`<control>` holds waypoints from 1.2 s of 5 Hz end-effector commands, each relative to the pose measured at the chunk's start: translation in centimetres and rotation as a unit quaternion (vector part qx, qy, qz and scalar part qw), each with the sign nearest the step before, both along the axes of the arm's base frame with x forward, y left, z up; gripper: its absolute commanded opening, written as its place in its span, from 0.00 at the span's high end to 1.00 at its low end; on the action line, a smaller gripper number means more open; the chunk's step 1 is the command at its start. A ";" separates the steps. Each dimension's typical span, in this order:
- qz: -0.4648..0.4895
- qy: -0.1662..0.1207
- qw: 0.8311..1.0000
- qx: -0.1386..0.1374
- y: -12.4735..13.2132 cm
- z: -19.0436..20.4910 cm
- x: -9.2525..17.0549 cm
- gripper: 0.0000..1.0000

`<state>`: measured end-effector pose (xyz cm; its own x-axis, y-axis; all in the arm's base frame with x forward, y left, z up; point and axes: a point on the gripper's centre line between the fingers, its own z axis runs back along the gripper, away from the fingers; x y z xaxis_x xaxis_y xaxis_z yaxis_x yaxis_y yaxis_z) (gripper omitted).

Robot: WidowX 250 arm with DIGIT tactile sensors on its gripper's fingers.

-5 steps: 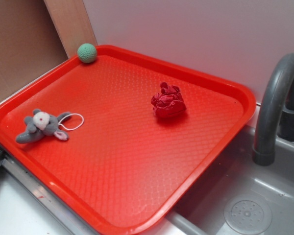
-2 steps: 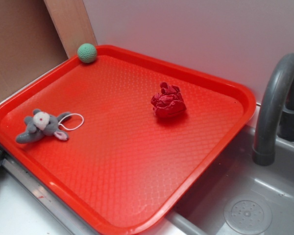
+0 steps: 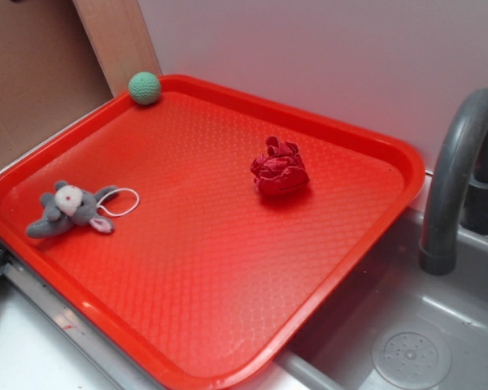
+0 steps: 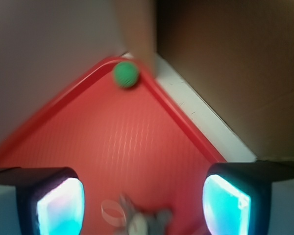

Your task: Grab the green ball.

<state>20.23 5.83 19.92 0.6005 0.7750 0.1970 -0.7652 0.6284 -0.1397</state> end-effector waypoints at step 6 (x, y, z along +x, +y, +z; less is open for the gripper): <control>0.378 -0.127 0.917 0.020 4.5 -13.6 12.2 0.00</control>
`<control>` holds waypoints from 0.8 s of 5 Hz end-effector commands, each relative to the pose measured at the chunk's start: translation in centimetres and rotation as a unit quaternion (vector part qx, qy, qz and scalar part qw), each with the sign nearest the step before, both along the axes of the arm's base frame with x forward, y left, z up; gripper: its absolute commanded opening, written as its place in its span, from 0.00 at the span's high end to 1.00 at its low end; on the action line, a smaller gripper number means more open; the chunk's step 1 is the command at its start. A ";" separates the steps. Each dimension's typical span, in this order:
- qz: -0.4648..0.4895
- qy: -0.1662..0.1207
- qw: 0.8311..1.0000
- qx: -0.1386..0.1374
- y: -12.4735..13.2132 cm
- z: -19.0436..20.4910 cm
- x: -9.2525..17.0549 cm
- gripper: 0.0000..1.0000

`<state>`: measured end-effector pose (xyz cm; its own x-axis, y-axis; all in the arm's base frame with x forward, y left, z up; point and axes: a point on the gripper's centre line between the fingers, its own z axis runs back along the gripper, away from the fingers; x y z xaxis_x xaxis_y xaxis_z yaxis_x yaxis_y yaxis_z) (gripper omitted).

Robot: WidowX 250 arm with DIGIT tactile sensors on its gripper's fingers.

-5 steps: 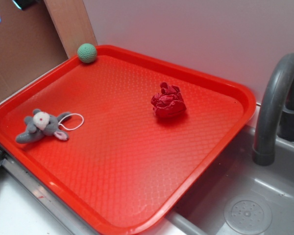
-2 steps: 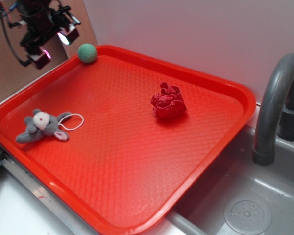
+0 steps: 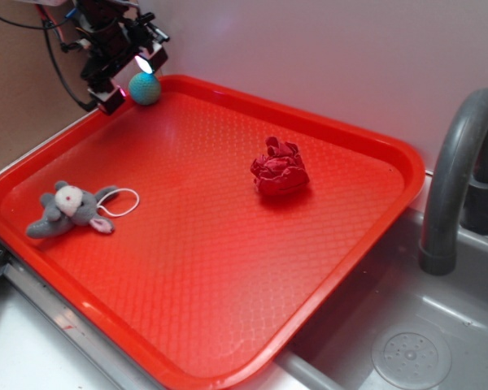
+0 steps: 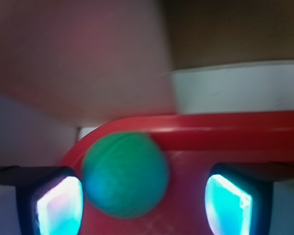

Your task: Grab the green ball.

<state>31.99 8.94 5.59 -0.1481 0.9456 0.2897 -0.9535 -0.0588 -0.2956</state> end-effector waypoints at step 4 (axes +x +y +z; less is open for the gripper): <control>-0.207 0.052 0.977 0.015 -5.0 7.6 -2.8 1.00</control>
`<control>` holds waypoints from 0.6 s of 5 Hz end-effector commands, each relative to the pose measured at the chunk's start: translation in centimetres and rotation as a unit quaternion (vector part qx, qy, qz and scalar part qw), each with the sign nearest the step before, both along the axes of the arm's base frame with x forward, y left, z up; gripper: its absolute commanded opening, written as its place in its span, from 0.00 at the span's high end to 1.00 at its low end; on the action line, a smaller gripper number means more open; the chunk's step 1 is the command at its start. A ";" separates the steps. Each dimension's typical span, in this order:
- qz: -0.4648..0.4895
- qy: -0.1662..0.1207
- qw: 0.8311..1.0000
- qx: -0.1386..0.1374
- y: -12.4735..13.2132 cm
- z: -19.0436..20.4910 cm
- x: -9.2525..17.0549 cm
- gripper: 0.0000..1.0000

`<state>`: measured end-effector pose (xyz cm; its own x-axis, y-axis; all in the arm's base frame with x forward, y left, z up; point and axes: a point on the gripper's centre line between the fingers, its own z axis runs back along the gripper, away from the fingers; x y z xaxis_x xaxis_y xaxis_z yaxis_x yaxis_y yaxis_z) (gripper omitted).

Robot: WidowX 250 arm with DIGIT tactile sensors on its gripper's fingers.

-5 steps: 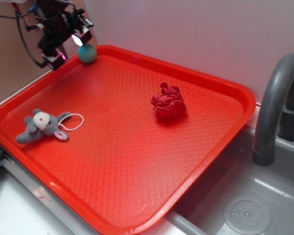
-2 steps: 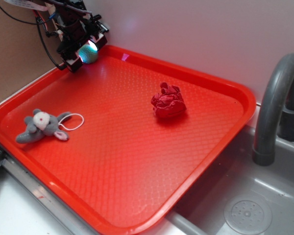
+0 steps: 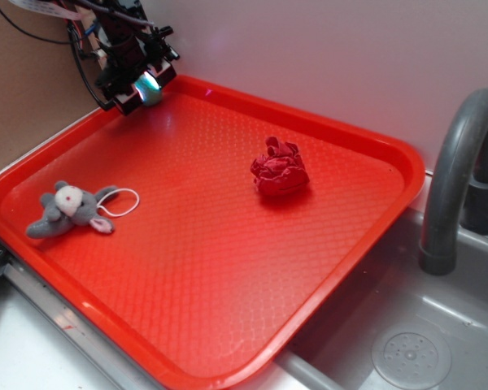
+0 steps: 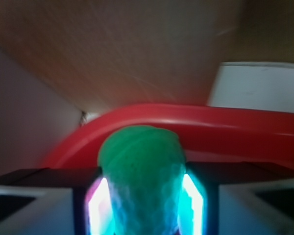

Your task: Grab the green ball.

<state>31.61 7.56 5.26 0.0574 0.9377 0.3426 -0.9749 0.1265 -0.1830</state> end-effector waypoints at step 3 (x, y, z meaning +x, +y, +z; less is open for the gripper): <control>-0.475 -0.049 0.878 -0.022 -7.8 20.1 -9.7 1.00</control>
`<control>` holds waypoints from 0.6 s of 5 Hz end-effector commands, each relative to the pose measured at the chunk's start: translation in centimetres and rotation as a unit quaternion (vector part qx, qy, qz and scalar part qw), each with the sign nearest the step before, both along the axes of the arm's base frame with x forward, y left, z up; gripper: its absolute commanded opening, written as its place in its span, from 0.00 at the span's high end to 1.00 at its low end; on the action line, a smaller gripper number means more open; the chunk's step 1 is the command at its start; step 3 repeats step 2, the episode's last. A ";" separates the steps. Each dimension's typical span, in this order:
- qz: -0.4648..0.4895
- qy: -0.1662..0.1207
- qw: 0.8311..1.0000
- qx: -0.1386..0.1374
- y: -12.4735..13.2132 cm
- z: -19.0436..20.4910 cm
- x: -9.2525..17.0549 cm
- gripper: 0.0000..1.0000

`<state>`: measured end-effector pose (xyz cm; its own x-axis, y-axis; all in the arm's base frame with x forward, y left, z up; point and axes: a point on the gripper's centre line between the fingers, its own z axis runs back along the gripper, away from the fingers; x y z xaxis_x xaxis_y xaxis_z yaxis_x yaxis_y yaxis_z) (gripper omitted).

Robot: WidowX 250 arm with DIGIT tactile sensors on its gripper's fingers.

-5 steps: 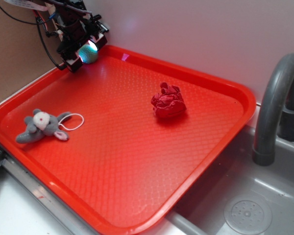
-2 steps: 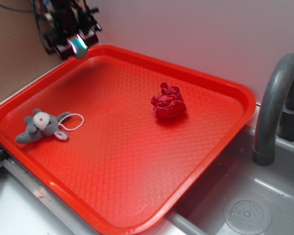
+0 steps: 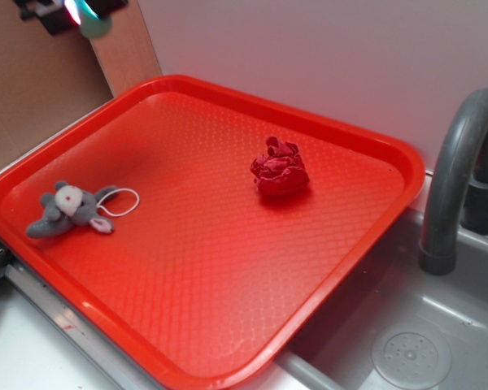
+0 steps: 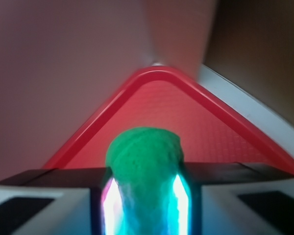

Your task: Grab the green ball.

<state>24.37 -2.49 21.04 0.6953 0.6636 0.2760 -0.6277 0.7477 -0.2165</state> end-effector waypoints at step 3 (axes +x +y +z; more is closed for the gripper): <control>-0.179 -0.060 0.980 -0.056 3.9 5.8 -4.0 1.00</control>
